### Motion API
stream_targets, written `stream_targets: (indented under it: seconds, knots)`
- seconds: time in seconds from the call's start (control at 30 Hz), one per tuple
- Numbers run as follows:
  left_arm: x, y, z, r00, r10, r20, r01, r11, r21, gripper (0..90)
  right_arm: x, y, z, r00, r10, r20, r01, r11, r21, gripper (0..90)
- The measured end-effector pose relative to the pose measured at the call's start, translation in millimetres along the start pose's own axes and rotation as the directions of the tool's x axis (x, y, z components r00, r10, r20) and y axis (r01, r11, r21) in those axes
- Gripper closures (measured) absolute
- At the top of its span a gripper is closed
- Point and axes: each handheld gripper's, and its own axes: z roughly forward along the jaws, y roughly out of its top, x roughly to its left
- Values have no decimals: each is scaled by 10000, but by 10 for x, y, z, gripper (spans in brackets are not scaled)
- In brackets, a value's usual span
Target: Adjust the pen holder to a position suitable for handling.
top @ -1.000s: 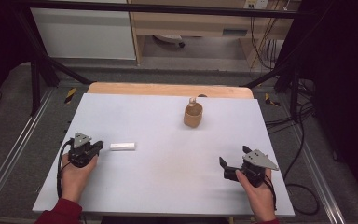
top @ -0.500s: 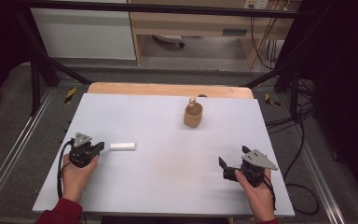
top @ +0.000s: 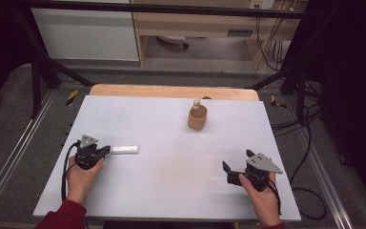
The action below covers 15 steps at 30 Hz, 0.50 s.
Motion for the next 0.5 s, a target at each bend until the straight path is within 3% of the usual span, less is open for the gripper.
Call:
stream_targets:
  seconds: [0.5]
  knots:
    - [-50, 48, 114, 9995, 323, 68, -325, 9985, 433, 899, 21, -7, 10, 9999, 113, -60, -112, 9998, 144, 35]
